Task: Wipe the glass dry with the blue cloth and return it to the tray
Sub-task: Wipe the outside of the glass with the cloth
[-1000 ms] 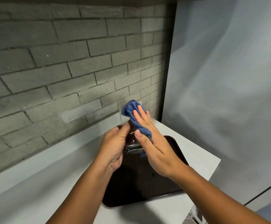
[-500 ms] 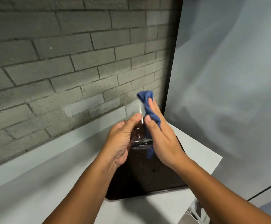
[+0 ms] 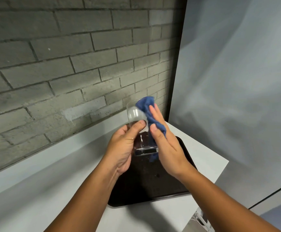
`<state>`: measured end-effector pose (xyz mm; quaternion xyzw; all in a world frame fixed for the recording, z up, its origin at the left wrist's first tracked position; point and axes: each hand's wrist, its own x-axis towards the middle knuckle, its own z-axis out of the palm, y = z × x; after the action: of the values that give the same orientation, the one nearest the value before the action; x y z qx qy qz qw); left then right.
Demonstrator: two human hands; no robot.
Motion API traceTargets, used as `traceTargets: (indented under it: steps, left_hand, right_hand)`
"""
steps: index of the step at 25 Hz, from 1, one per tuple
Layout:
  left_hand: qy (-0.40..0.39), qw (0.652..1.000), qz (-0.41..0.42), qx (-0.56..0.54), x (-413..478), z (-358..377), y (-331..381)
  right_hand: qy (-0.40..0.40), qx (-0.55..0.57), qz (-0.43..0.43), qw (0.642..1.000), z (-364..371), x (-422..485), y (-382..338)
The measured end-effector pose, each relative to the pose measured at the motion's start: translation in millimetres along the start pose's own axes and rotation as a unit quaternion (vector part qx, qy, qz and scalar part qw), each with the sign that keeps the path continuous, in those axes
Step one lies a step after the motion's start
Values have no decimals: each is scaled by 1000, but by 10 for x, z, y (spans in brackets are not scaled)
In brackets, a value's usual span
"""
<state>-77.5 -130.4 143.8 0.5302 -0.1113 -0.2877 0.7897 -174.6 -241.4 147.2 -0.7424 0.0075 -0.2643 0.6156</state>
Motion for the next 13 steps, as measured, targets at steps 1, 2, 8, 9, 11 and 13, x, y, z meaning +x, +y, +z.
traceTargets:
  steps: [1, 2, 8, 9, 11, 13]
  left_hand:
    - [1, 1000, -5, 9, 2, 1, -11]
    - [12, 1000, -4, 19, 7, -1, -21]
    - [54, 977, 49, 200, -44, -35, -38]
    - [38, 977, 38, 207, -42, -43, -33]
    - [18, 984, 6, 177, -29, -74, -12]
    - [7, 991, -18, 130, -22, -111, 7]
  right_hand:
    - [25, 67, 39, 997, -17, 48, -6]
    - [41, 126, 79, 988, -40, 105, 1]
    - [51, 124, 102, 986, -25, 157, 71]
    - [47, 101, 88, 990, -4, 134, 62]
    - [19, 25, 54, 998, 56, 63, 39]
    - [5, -42, 30, 999, 52, 36, 34]
